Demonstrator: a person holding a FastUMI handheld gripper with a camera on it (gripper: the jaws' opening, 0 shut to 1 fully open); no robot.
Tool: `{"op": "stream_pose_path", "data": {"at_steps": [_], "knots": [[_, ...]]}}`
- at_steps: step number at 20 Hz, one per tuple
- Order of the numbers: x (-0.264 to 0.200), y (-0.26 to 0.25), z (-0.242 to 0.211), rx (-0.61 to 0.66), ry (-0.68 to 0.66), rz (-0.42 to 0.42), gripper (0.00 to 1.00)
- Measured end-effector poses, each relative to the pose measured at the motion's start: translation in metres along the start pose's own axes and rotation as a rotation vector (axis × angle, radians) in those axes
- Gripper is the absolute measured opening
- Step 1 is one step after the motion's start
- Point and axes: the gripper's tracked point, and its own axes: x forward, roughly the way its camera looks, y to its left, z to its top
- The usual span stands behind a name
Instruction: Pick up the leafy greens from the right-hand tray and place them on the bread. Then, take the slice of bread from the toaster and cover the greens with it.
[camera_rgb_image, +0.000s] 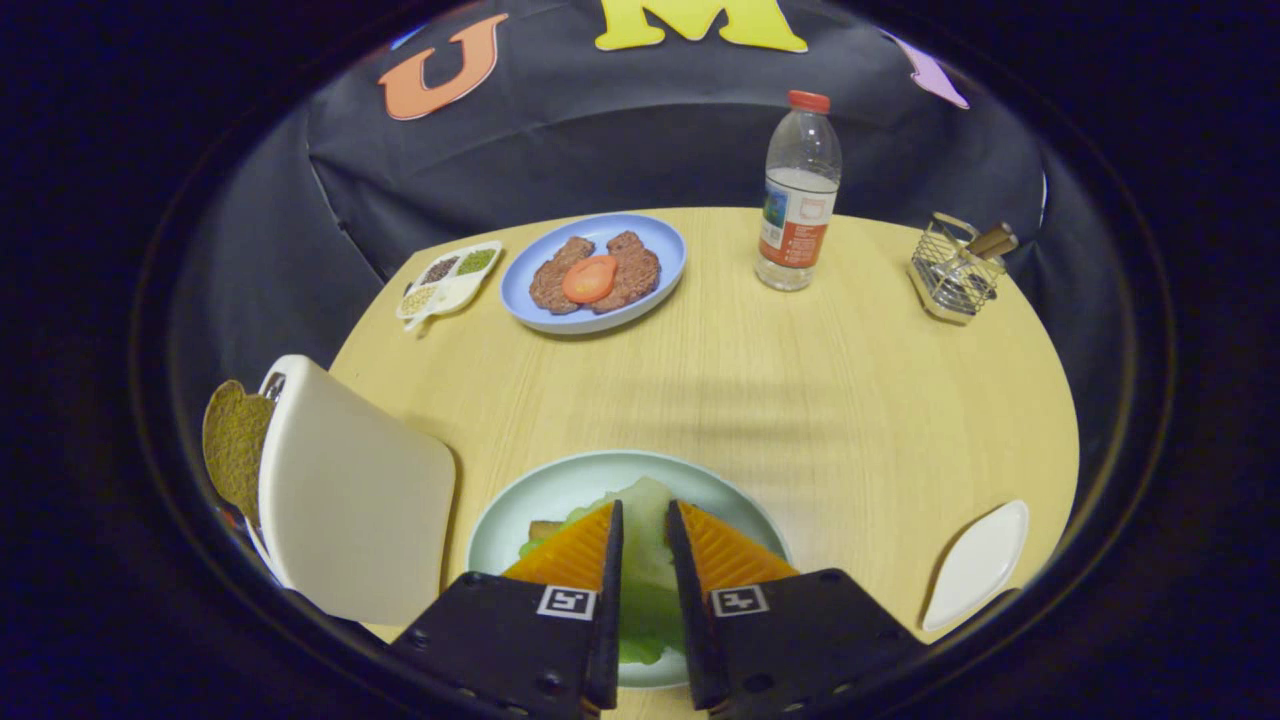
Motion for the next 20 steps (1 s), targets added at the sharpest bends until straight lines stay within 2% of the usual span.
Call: {"op": "stream_pose_path", "data": {"at_steps": [1, 5, 6, 8, 11, 16, 20], "knots": [[-0.007, 0.0, 0.002, 0.012, -0.011, 0.003, 0.32], [-0.061, 0.005, 0.022, -0.039, -0.124, -0.011, 0.63], [-0.077, 0.01, 0.026, -0.04, -0.143, -0.002, 0.64], [-0.114, 0.015, 0.038, -0.064, -0.209, -0.008, 0.76], [-0.171, 0.019, 0.054, -0.112, -0.32, -0.036, 0.81], [-0.247, 0.038, 0.075, -0.114, -0.484, -0.033, 0.96], [-0.285, 0.064, 0.087, -0.129, -0.626, -0.04, 0.97]]}}
